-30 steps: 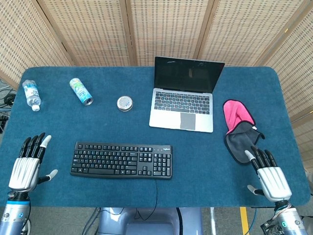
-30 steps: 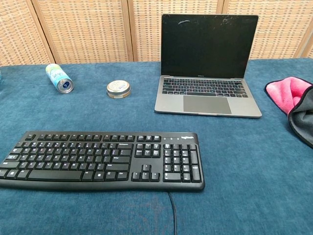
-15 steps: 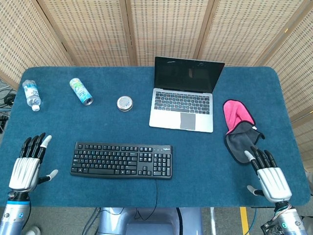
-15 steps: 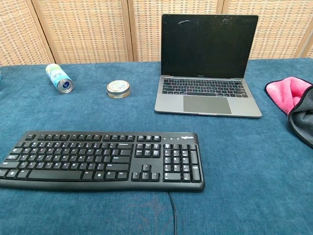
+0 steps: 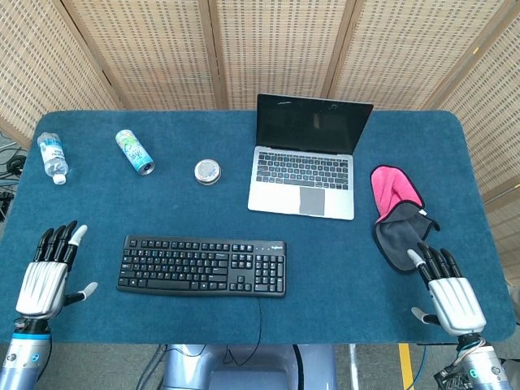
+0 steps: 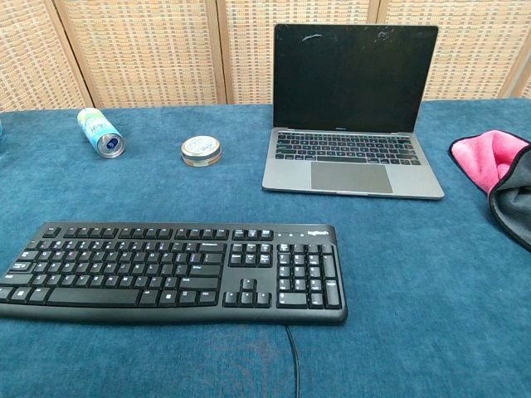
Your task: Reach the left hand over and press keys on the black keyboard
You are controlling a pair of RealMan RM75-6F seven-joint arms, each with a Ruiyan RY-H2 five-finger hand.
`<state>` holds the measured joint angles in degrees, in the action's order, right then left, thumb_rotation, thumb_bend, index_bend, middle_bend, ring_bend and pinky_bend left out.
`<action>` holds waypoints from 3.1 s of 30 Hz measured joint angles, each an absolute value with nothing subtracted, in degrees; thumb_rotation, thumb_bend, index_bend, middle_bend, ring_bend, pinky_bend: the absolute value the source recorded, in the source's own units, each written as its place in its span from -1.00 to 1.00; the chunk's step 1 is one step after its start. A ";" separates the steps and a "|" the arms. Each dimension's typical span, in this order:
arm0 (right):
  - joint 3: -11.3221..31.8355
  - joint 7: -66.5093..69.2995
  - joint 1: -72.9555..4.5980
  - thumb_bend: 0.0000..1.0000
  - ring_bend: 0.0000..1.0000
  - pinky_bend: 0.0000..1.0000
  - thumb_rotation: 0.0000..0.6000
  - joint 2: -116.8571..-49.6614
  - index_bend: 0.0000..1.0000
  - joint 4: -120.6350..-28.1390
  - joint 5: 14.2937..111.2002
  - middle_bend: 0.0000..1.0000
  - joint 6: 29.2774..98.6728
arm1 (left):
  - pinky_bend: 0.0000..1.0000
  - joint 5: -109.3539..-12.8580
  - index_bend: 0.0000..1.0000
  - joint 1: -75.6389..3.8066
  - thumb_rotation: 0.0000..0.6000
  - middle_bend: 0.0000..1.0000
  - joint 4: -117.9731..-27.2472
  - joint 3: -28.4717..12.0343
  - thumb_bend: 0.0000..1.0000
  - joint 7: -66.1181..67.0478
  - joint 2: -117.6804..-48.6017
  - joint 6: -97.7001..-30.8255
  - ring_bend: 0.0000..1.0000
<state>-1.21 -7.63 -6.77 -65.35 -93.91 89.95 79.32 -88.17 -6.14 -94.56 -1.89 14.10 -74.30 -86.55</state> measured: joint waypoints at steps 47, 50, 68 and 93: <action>-0.99 -5.80 -6.79 -0.95 -1.00 -1.00 1.00 -64.98 -1.00 -93.53 90.04 -1.00 79.53 | -0.25 -45.59 -1.00 -29.65 1.00 0.36 -121.83 1.24 0.56 39.28 -57.85 -51.76 0.27; -0.96 -5.59 -6.78 -0.94 -1.00 -1.00 1.00 -64.95 -1.00 -93.48 90.05 -1.00 79.60 | -0.25 -42.22 -1.00 -31.57 1.00 0.36 -121.35 1.57 0.56 40.84 -59.05 -51.77 0.27; -0.97 -4.93 -6.76 -0.95 -1.00 -1.00 1.00 -64.74 -1.00 -93.50 90.08 -1.00 79.62 | -0.25 -26.68 -1.00 -42.71 1.00 0.36 -118.74 5.46 0.57 45.76 -66.22 -54.28 0.27; -1.01 -4.78 -6.70 -0.95 -1.00 -1.00 1.00 -64.72 -1.00 -93.49 90.36 -1.00 79.85 | -0.25 -27.84 -1.00 -45.27 1.00 0.36 -118.83 8.47 0.57 42.80 -68.25 -56.46 0.27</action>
<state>-1.01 -4.78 -6.70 -64.72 -93.49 90.36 79.85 -27.84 -45.27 -118.83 8.47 42.80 -68.25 -56.46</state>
